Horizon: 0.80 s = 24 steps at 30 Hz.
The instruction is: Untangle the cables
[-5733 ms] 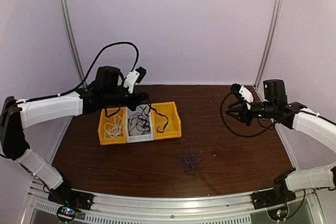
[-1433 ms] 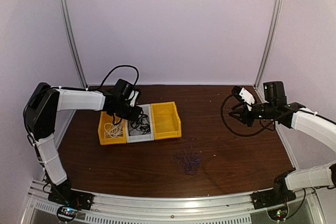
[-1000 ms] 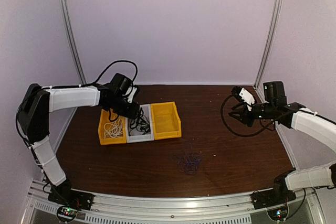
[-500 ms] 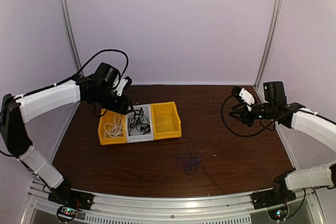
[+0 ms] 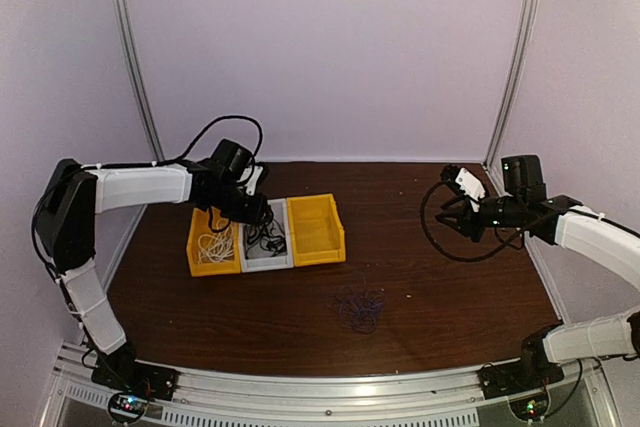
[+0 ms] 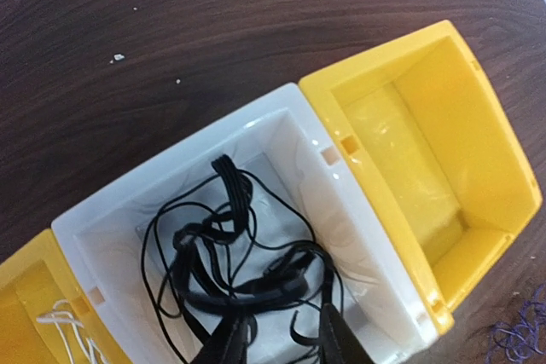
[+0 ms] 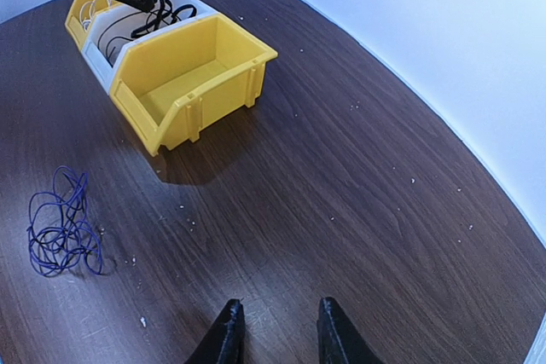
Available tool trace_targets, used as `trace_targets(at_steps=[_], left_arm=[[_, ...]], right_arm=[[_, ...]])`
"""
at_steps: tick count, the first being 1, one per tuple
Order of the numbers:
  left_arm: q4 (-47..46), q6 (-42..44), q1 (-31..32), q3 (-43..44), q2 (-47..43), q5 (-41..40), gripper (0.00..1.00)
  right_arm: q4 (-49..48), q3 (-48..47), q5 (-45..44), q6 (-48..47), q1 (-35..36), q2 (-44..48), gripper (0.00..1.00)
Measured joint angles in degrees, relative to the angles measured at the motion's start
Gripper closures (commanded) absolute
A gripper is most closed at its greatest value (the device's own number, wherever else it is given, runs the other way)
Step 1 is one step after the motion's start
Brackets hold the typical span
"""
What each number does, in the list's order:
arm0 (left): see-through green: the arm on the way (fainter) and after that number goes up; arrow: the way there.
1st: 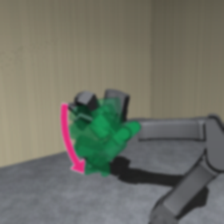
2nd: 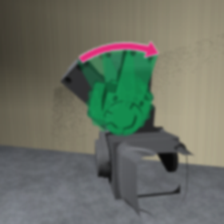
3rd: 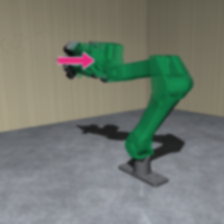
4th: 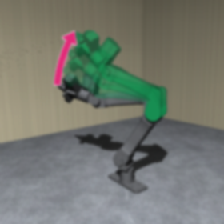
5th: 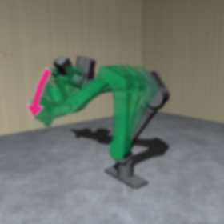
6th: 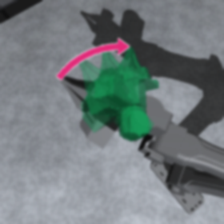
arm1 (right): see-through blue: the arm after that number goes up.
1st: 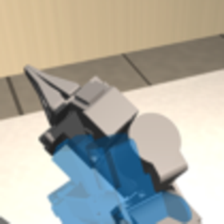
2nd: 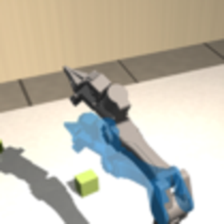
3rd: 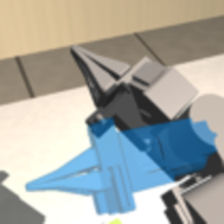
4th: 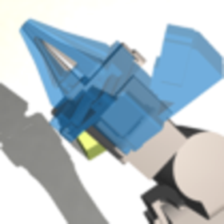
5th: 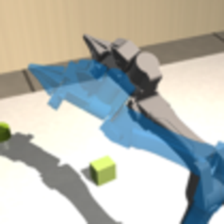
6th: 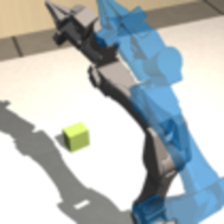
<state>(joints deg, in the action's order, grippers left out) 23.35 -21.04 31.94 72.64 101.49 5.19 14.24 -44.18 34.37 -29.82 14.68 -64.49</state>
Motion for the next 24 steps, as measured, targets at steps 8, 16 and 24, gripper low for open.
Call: trace_targets(at_steps=[8,16,24], left_arm=[[-4.55,-1.05,-0.02,0.61,6.73,-4.44,0.95],[-7.8,-1.16,-0.02,-0.48,7.87,-3.17,1.0],[-8.41,-1.27,0.0,-2.45,6.75,-0.5,1.0]], right_arm=[[0.0,0.0,-0.04,-0.09,0.0,0.0,0.7],[0.0,0.15,-0.09,-0.26,0.0,0.0,0.7],[0.04,0.35,-0.09,-0.26,0.0,-0.17,0.7]])
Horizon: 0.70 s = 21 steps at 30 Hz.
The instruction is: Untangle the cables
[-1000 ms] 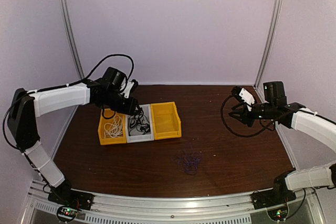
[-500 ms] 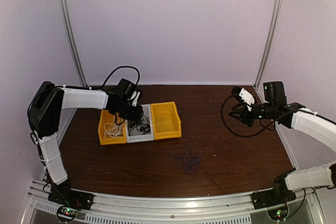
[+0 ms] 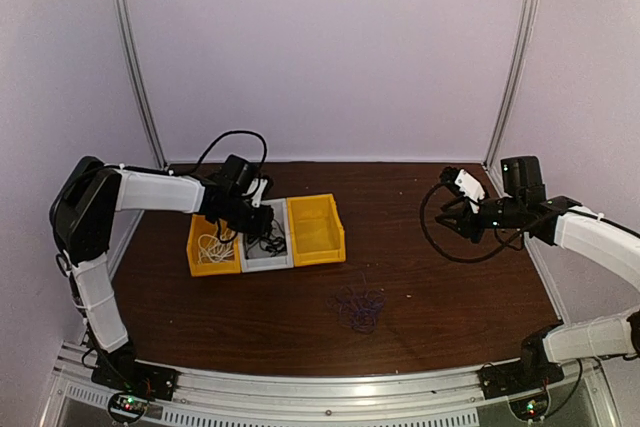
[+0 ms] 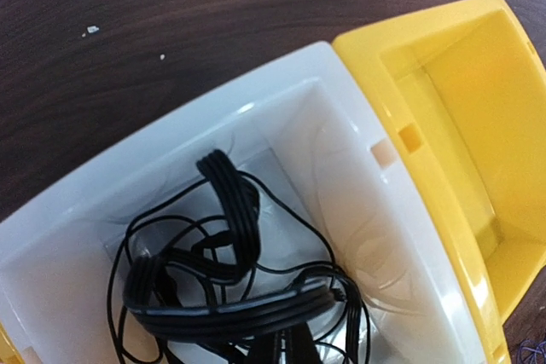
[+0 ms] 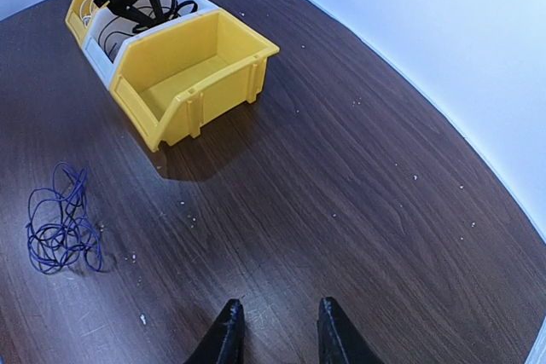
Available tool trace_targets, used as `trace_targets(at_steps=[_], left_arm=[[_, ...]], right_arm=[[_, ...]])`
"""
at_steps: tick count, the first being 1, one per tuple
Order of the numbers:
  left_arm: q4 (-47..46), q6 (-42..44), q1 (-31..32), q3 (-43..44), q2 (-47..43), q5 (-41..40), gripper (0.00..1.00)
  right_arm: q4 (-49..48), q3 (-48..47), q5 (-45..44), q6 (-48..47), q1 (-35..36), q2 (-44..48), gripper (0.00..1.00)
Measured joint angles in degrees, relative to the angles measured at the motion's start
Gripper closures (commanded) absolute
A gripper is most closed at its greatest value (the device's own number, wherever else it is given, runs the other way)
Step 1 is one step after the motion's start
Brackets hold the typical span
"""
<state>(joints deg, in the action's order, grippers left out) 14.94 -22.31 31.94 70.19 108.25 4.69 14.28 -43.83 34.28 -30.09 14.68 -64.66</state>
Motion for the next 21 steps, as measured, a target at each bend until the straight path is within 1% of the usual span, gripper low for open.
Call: trace_targets(at_steps=[1,2,3,4,7,9,12,14,17,21], left_arm=[[-0.02,0.0,0.0,-0.37,0.0,0.28,1.0],[-0.04,0.07,0.0,-0.52,0.0,0.37,0.96],[-0.07,0.07,0.04,-0.55,-0.04,0.52,0.86],[-0.02,0.02,0.04,-0.55,-0.04,0.68,0.79],[0.39,0.31,0.09,-0.46,-0.07,0.9,0.65],[1.51,0.79,0.28,-0.46,-0.39,0.7,0.58],[3.82,1.38,0.37,-0.46,-2.71,0.24,0.51],[5.66,1.92,0.35,-0.31,-5.81,-0.31,0.48],[9.53,3.13,0.35,1.92,-9.62,-0.94,0.46],[13.88,5.4,0.35,4.2,-13.55,-1.73,0.45]], right_arm=[[-0.02,0.0,0.0,0.0,0.0,0.0,0.7],[0.0,0.0,0.02,0.0,0.0,0.0,0.69],[0.0,0.0,0.02,0.0,0.0,0.0,0.69],[0.0,0.0,0.04,0.0,0.0,0.0,0.69],[0.0,0.0,0.13,-0.02,0.0,0.0,0.68],[0.04,0.0,0.15,-0.07,0.0,0.0,0.67],[0.28,-0.04,0.17,-0.17,0.0,0.0,0.66],[1.29,-0.28,0.35,-0.22,0.0,0.0,0.66],[3.56,-2.08,0.83,-0.42,0.02,-0.09,0.65],[6.69,-7.02,1.14,-1.6,0.52,-1.05,0.64]])
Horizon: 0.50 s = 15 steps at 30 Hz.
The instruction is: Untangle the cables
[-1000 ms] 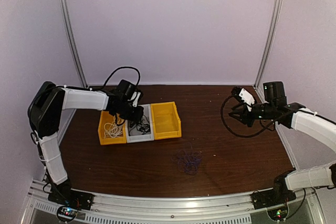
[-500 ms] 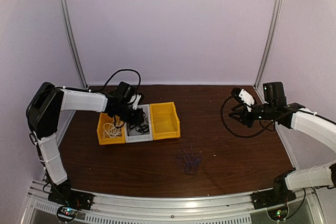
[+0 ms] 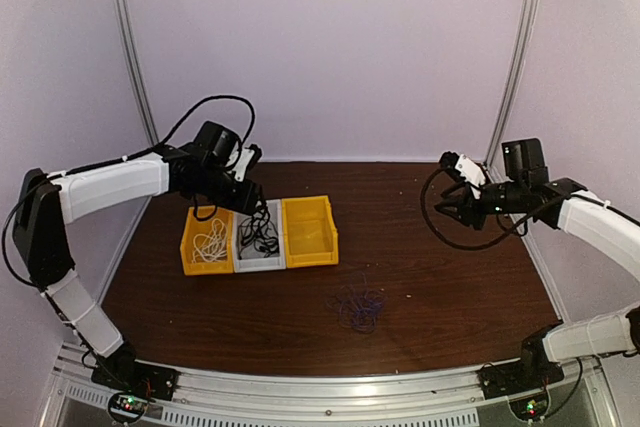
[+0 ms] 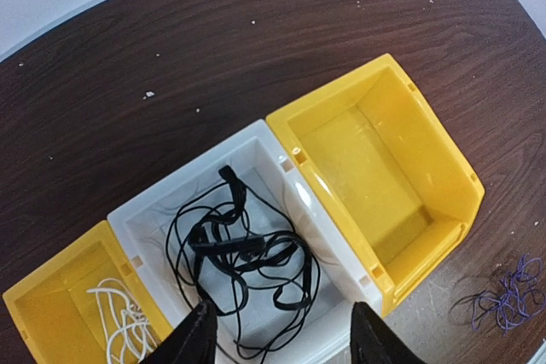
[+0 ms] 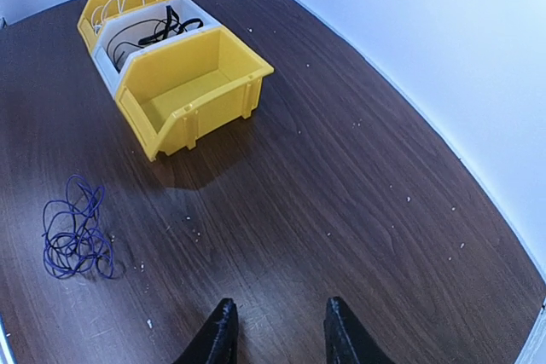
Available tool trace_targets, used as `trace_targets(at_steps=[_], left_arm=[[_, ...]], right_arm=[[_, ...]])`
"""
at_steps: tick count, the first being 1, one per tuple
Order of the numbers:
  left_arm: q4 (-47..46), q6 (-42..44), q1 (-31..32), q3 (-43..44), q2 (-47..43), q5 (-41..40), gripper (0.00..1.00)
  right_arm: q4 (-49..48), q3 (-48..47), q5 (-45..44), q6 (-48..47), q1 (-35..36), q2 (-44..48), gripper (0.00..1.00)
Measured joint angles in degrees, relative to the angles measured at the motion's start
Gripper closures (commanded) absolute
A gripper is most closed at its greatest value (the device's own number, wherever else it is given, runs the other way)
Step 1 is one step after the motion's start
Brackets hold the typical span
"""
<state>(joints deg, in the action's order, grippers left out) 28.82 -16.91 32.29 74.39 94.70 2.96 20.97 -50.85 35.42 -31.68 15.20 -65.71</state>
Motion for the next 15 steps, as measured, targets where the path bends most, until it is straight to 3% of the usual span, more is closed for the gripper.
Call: trace_targets(at_steps=[5,6,9,12,15], left_arm=[[2.69,2.51,0.0,-3.69,-7.3,-1.11,0.44],[2.03,2.67,0.02,-5.64,-9.9,-1.64,0.38],[-2.78,2.62,0.07,-12.63,-18.29,-5.18,0.04],[-11.47,1.38,-0.24,-20.83,-26.99,-11.43,0.02],[-16.06,1.25,-2.03,-23.82,-30.23,-13.27,0.02]], right_arm=[[4.17,-4.92,0.11,-2.03,3.32,-2.38,0.63],[5.05,-5.31,0.09,-2.54,4.55,-3.02,0.63],[7.13,-5.57,-0.35,-3.39,8.76,-5.42,0.64],[9.31,-5.81,-0.81,-4.26,13.03,-8.68,0.63],[10.82,-6.27,-0.72,-4.7,16.02,-11.8,0.63]])
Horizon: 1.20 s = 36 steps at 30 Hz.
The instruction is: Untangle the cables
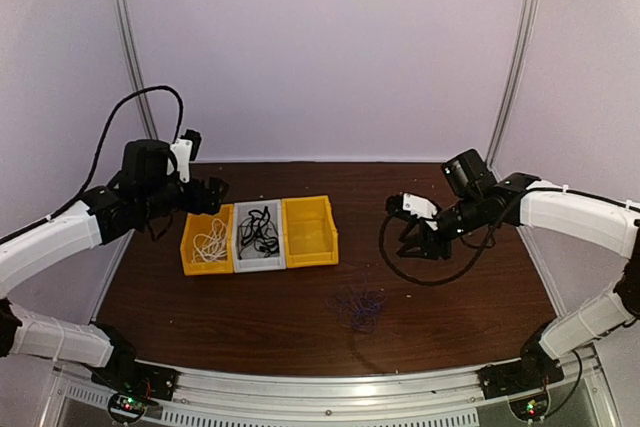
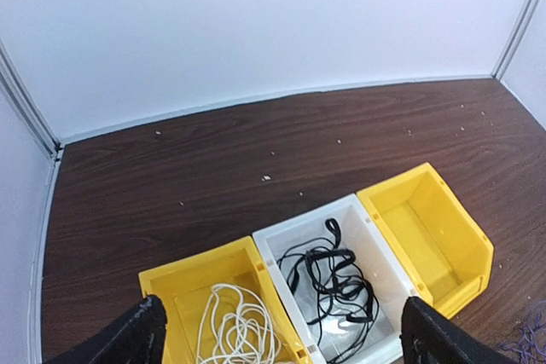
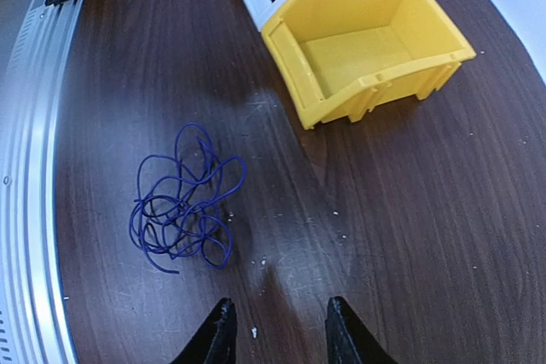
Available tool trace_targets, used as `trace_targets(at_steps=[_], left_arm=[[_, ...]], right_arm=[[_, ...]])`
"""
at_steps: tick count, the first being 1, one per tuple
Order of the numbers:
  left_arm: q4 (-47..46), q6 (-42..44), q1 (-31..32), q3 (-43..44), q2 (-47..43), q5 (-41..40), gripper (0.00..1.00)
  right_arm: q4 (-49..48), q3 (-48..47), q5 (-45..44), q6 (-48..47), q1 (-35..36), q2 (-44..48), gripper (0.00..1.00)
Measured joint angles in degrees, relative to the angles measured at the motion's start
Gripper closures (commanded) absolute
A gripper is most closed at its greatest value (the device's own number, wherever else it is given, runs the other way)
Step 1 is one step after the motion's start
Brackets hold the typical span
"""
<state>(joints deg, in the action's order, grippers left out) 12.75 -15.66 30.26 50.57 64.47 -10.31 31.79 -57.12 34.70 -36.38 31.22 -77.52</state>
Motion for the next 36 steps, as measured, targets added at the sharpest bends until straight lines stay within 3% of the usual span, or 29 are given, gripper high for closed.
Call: trace_targets(at_steps=[4,9,21,25,30,36], left_arm=[[-2.08,1.05,-1.44,3.28,2.75,0.11,0.02],[-3.04,4.33,-1.46,10.14,9.14,0.46,0.13],[-8.83,5.97,-4.07,1.44,6.54,8.33,0.22],[-9.73,6.25,-4.07,1.44,6.03,10.34,0.24],[-9.77,6.56,-4.07,1.44,5.88,12.0,0.26],[-10.67,8.15,-4.07,1.42,5.95,19.76,0.27]], right_arm=[[2.08,-2.16,0.57,-0.7,2.6,-4.5,0.61],[2.6,-6.25,2.93,-0.26,4.42,-10.32,0.58],[7.1,-16.48,9.11,3.41,6.69,-27.76,0.54],[9.22,-17.75,11.47,4.07,6.99,-31.34,0.67],[11.5,-18.8,13.55,4.61,7.28,-32.0,0.99],[14.78,-20.02,16.85,3.1,7.34,-31.39,1.0]])
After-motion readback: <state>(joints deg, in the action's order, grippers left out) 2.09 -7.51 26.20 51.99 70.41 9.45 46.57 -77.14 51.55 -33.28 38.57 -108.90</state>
